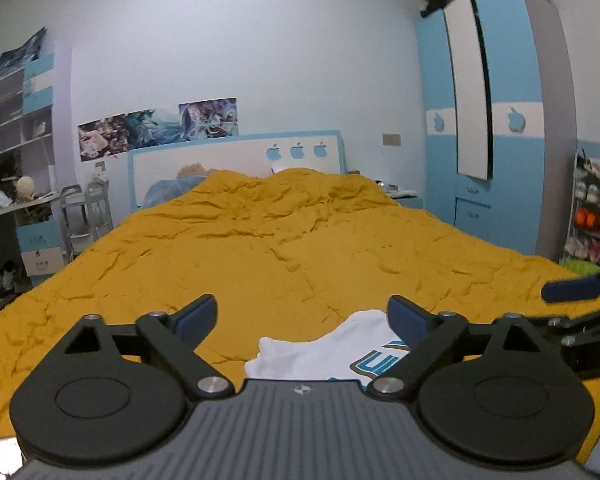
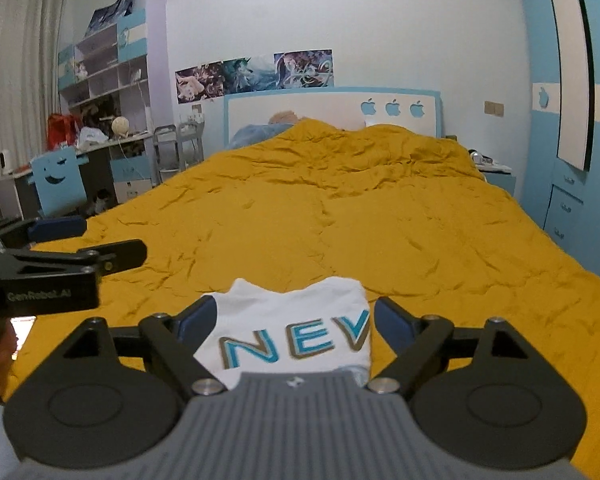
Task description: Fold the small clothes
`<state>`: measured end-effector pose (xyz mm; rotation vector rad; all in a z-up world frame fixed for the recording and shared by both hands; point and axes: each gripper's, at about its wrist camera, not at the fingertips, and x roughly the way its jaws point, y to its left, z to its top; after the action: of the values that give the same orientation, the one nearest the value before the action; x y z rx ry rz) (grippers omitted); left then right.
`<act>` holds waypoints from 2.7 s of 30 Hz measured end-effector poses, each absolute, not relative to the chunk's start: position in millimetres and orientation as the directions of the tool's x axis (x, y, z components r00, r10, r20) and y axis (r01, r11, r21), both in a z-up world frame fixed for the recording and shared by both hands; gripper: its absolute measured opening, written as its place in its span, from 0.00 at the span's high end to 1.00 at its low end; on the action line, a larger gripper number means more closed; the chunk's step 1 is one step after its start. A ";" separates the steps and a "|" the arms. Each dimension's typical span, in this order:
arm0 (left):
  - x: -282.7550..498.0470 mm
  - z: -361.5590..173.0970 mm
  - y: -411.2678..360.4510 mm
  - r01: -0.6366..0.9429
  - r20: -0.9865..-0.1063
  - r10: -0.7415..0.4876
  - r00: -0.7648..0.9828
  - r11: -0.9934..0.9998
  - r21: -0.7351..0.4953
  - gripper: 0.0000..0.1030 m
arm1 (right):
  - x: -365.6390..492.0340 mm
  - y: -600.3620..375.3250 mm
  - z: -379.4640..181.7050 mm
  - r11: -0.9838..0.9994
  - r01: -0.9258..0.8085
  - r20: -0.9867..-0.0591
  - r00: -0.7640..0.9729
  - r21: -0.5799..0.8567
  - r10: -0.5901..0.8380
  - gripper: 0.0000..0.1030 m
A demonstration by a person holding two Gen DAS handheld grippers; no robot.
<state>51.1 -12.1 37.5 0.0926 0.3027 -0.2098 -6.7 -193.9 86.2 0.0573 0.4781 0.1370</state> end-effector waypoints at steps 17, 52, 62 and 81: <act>33.2 -4.3 -7.0 0.132 -0.492 -0.103 0.865 0.991 0.024 0.00 | -62.4 -173.7 30.5 0.995 -0.024 -0.575 0.815 0.094 0.074 0.21; 20.1 -38.9 -8.7 0.077 -0.640 -0.040 0.767 0.997 0.029 0.00 | -53.7 -162.9 -10.0 0.999 -0.015 -0.652 0.757 0.045 0.041 0.21; 20.3 -38.3 -8.5 0.077 -0.640 -0.040 0.767 0.997 0.030 0.00 | -54.0 -162.2 -10.2 0.999 -0.015 -0.652 0.757 0.046 0.042 0.21; 20.2 -36.6 -6.1 0.076 -0.645 -0.038 0.763 0.997 0.030 0.00 | -52.9 -164.8 -9.9 0.999 -0.016 -0.651 0.758 0.047 0.043 0.21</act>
<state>20.2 -6.1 -36.6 0.0552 0.6996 -0.0620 -52.9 -164.8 -9.9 0.0395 0.7101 0.0319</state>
